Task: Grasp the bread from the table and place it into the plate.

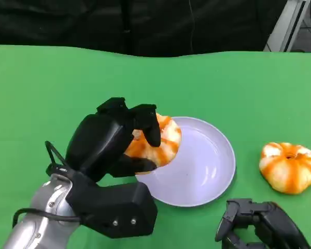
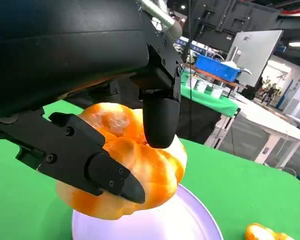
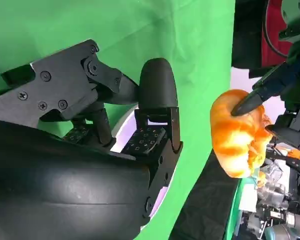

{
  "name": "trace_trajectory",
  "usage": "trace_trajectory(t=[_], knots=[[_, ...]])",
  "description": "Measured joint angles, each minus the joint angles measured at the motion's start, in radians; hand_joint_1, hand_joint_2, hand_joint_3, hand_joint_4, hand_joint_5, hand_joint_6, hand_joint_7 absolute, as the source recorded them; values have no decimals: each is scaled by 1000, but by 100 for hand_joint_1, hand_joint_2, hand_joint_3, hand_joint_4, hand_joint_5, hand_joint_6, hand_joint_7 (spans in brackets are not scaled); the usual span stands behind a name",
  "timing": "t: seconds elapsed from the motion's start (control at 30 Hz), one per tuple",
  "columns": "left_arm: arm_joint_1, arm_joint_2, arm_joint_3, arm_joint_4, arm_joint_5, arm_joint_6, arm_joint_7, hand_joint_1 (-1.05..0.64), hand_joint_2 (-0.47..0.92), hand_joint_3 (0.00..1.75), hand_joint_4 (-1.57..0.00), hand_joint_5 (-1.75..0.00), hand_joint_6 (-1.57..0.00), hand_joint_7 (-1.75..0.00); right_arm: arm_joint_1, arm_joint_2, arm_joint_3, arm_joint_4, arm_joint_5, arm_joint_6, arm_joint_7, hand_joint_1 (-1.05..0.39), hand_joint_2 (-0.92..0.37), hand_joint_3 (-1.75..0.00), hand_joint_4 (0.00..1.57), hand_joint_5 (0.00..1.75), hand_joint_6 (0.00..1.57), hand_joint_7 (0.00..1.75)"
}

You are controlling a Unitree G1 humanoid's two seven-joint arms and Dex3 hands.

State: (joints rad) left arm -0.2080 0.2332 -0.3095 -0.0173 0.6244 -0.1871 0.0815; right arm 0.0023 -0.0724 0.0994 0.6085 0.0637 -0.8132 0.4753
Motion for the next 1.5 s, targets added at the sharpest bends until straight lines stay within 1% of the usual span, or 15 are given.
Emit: trace_trajectory(t=[0.23,0.33,0.73,0.87,0.97,1.13,1.37,1.4,1.43,1.5], knots=[[-2,-1,-1,3,0,-1,0,-12,82,1,-68,-175,-49,-172,0,0,0,0,0,0,0,-10,-62,-96,84,142,86,119],[-12,-8,-4,22,0,-5,0,-9,80,0,-69,-175,-51,-170,0,0,0,0,0,0,0,-10,-63,-96,84,142,86,118],[-75,-53,-42,168,0,-41,9,-7,80,1,-66,-175,-52,-168,1,0,1,0,-8,-2,-9,-10,-63,-95,86,142,87,118],[-96,-63,-53,255,1,-64,36,-7,81,1,-65,-175,-52,-167,2,0,2,-1,-9,-2,-17,-11,-64,-95,86,142,87,117],[-105,-67,-56,279,2,-75,44,-9,81,1,-64,-175,-52,-166,3,0,4,-1,-10,-2,-20,-10,-63,-95,86,142,87,117],[-153,-81,-75,373,4,-112,78,-10,82,1,-63,-175,-53,-164,4,0,7,-2,-11,-2,-21,-10,-63,-95,85,143,87,118],[-158,-86,-81,396,4,-129,89,-10,82,1,-63,-175,-54,-163,4,-1,8,-2,-11,-2,-26,-10,-62,-96,85,143,86,118],[-158,-86,-81,396,4,-129,89,-9,81,0,-59,-175,-54,-160,4,-1,8,-2,-11,-2,-26,-11,-62,-96,85,143,86,118],[-169,-92,-84,421,4,-140,98,-9,81,1,-57,-175,-54,-158,5,-2,8,-3,-11,-2,-26,-12,-62,-96,85,143,86,117],[-228,-123,-109,547,14,-153,116,-9,80,1,-56,-175,-55,-156,7,-2,11,-5,-16,-2,-29,-13,-62,-95,85,144,86,116]])
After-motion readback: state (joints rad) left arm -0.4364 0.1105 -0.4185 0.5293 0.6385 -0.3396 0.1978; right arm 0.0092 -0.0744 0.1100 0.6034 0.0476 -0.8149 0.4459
